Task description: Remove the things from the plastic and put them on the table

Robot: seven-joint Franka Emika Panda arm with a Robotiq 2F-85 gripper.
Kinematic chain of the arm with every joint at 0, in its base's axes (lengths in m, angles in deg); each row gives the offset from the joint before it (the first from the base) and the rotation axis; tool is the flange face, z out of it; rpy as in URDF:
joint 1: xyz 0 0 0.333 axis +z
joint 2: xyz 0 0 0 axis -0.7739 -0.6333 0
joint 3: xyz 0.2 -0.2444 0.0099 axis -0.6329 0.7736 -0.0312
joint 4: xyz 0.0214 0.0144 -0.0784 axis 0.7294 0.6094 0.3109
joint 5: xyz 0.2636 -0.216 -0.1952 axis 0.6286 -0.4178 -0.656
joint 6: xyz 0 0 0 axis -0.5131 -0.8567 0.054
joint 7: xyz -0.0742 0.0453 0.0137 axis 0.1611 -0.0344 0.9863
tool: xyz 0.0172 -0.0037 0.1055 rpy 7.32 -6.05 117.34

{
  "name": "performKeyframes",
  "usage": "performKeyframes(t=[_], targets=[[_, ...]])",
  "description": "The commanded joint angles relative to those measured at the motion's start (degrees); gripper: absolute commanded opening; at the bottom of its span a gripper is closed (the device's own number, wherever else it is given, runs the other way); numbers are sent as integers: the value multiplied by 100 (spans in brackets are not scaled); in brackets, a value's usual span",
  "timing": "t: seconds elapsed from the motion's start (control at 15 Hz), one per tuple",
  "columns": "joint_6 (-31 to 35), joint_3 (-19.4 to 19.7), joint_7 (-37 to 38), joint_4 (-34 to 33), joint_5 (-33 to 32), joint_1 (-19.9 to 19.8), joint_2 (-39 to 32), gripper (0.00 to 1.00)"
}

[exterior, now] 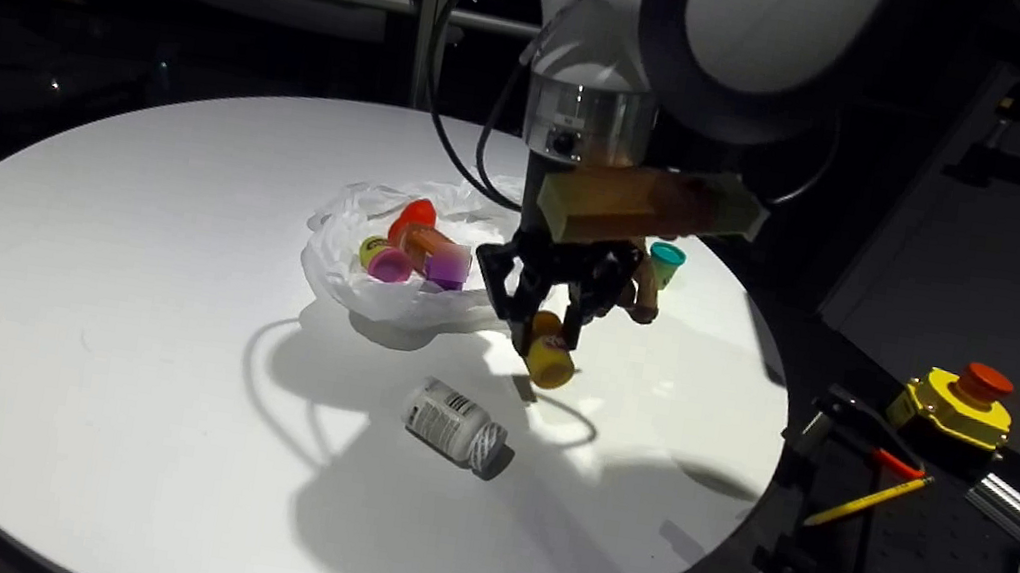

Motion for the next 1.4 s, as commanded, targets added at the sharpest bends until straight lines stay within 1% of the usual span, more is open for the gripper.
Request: performKeyframes(t=[0.0, 0.2, 0.27, 0.33, 0.4, 0.53, 0.6, 0.67, 0.8, 0.93, 1.2, 1.33], targets=[[433, 31, -331, 154, -388, 270, -242, 21], [419, 155, -370, 62, -637, 485, -474, 21], [399, 206, -361, 18, -705, 540, -554, 30], [398, 245, -347, 2, -765, 593, -592, 54], [384, 299, -339, -13, -837, 646, -603, 71], [366, 376, -336, -43, -931, 713, -508, 84], [391, 471, -235, -67, -1044, 779, -373, 93], [385, 489, -245, -110, -1047, 772, -265, 99], [292, 607, -214, -326, -1123, 760, -54, 100], [41, 563, -456, -677, -1065, 581, 24, 100], [-366, 426, -997, -1471, -771, 222, -241, 99], [-511, 493, -1090, -1836, -862, 160, -498, 100]])
